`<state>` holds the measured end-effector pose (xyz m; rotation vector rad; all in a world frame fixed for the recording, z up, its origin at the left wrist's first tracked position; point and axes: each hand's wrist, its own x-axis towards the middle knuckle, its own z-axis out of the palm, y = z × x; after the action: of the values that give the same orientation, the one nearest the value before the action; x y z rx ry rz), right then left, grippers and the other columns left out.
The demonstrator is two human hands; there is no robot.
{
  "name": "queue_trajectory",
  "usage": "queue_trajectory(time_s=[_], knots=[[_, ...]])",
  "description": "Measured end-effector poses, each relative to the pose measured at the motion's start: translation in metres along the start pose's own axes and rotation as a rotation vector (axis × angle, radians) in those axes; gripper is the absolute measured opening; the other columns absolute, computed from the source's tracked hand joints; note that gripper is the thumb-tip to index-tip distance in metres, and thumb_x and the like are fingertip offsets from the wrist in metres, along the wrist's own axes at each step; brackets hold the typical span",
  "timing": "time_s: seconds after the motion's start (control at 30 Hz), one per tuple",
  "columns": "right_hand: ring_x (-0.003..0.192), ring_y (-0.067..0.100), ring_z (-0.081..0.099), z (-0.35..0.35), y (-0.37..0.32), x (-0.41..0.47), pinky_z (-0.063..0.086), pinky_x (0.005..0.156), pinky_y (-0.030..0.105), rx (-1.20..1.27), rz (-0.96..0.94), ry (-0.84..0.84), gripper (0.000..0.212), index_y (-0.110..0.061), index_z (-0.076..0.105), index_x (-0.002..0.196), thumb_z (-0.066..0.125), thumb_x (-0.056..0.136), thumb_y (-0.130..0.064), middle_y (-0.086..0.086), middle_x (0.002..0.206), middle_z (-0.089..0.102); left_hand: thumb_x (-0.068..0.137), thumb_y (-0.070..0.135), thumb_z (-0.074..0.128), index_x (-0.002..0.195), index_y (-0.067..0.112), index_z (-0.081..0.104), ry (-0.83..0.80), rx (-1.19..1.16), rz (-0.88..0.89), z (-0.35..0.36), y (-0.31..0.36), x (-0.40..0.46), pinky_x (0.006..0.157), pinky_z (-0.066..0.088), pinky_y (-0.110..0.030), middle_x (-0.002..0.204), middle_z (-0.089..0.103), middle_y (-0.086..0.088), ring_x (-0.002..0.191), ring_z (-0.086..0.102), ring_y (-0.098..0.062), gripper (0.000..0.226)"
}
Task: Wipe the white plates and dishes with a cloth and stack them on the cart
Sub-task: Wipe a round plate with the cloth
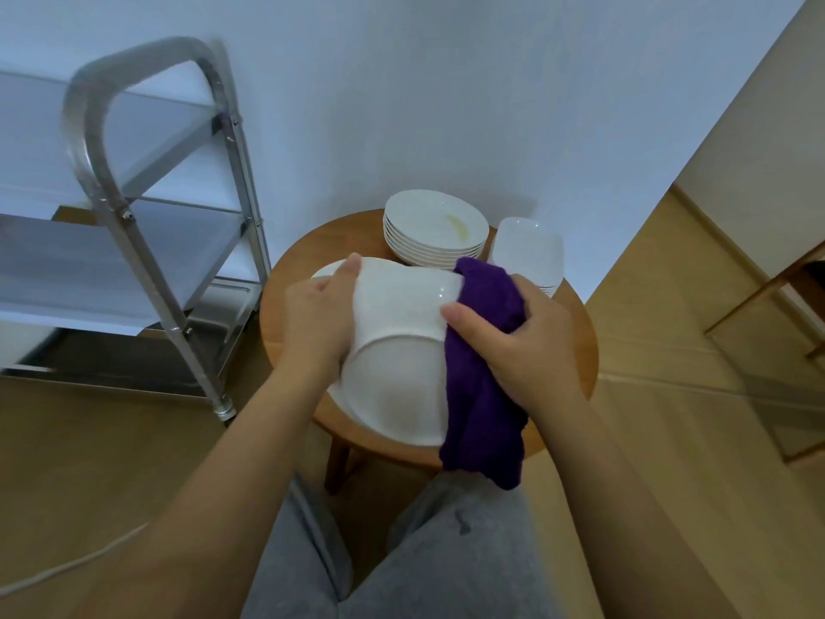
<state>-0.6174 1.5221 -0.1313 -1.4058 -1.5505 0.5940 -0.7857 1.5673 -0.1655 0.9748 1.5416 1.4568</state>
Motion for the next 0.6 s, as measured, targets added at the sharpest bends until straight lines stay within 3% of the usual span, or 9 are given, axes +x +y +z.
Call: queue_trajectory(time_s=[0.03,0.1,0.23,0.3,0.4,0.43,0.5,0.57,0.6], knots=[[0.075,-0.015,0.055,-0.002,0.003,-0.002,0.044,0.052,0.005,0.076,0.021,0.049,0.035,-0.041,0.051,0.082,0.069,0.059,-0.061,-0.024,0.072,0.059,0.086,0.048,0.056,0.075,0.019,0.058,0.036,-0.062,-0.09,0.0,-0.002,0.001,0.073,0.053,-0.039,0.077,0.062,-0.001,0.08,0.062,-0.023,0.031],[0.07,-0.014,0.056,-0.006,0.008,-0.004,0.043,0.051,0.004,0.148,0.033,0.138,0.031,-0.035,0.054,0.081,0.071,0.061,-0.052,-0.019,0.072,0.059,0.086,0.047,0.056,0.088,0.02,0.061,0.07,-0.125,-0.206,0.001,-0.01,-0.004,0.064,0.049,-0.033,0.084,0.064,0.0,0.081,0.061,-0.019,0.028],[0.065,-0.002,0.061,-0.008,0.021,-0.011,0.049,0.055,0.014,0.383,0.137,0.242,0.026,-0.021,0.062,0.082,0.075,0.072,-0.041,-0.015,0.068,0.065,0.078,0.031,0.065,0.076,0.023,0.068,0.11,-0.462,-0.498,0.005,-0.03,-0.026,0.059,0.055,-0.032,0.07,0.071,0.003,0.07,0.067,-0.019,0.009],[0.065,0.001,0.063,-0.004,0.026,-0.016,0.05,0.056,0.016,0.425,0.166,0.295,0.021,-0.021,0.063,0.08,0.074,0.075,-0.038,-0.015,0.068,0.066,0.074,0.024,0.064,0.062,0.022,0.071,0.094,-0.601,-0.607,0.009,-0.042,-0.035,0.056,0.056,-0.034,0.066,0.072,0.002,0.064,0.068,-0.02,0.014],[0.062,0.002,0.063,-0.01,0.028,-0.013,0.05,0.054,0.016,0.405,0.208,0.293,0.02,-0.021,0.063,0.073,0.074,0.076,-0.037,-0.012,0.065,0.066,0.078,0.026,0.061,0.079,0.019,0.072,0.006,-0.591,-0.68,0.01,-0.05,-0.048,0.072,0.057,-0.041,0.082,0.074,-0.002,0.08,0.069,-0.025,0.014],[0.061,0.002,0.064,-0.017,0.026,-0.009,0.05,0.053,0.017,0.4,0.231,0.278,0.022,-0.021,0.063,0.071,0.075,0.075,-0.039,-0.011,0.064,0.067,0.083,0.03,0.058,0.085,0.019,0.07,-0.031,-0.496,-0.626,0.007,-0.049,-0.047,0.075,0.057,-0.04,0.084,0.074,-0.003,0.084,0.068,-0.025,0.016],[0.064,0.007,0.066,-0.03,0.022,0.0,0.054,0.055,0.026,0.305,0.242,0.256,0.035,-0.021,0.062,0.066,0.076,0.065,-0.053,-0.009,0.064,0.067,0.094,0.044,0.044,0.079,0.024,0.063,-0.07,-0.164,-0.348,-0.001,-0.04,-0.034,0.072,0.054,-0.035,0.079,0.07,-0.001,0.083,0.065,-0.021,0.031],[0.067,0.013,0.066,-0.035,0.01,0.008,0.056,0.061,0.039,0.088,0.176,0.186,0.047,-0.024,0.064,0.066,0.07,0.054,-0.069,-0.006,0.066,0.067,0.096,0.052,0.031,0.07,0.03,0.055,-0.093,0.038,-0.028,-0.004,-0.012,-0.021,0.064,0.045,-0.026,0.073,0.061,0.013,0.076,0.059,-0.005,0.041],[0.063,0.009,0.064,-0.033,0.001,0.01,0.055,0.058,0.036,0.016,0.123,0.137,0.047,-0.027,0.063,0.064,0.066,0.052,-0.072,-0.008,0.063,0.066,0.095,0.054,0.031,0.066,0.03,0.051,-0.132,0.108,0.099,0.0,0.003,-0.018,0.061,0.041,-0.021,0.066,0.056,0.018,0.068,0.054,0.005,0.043]])
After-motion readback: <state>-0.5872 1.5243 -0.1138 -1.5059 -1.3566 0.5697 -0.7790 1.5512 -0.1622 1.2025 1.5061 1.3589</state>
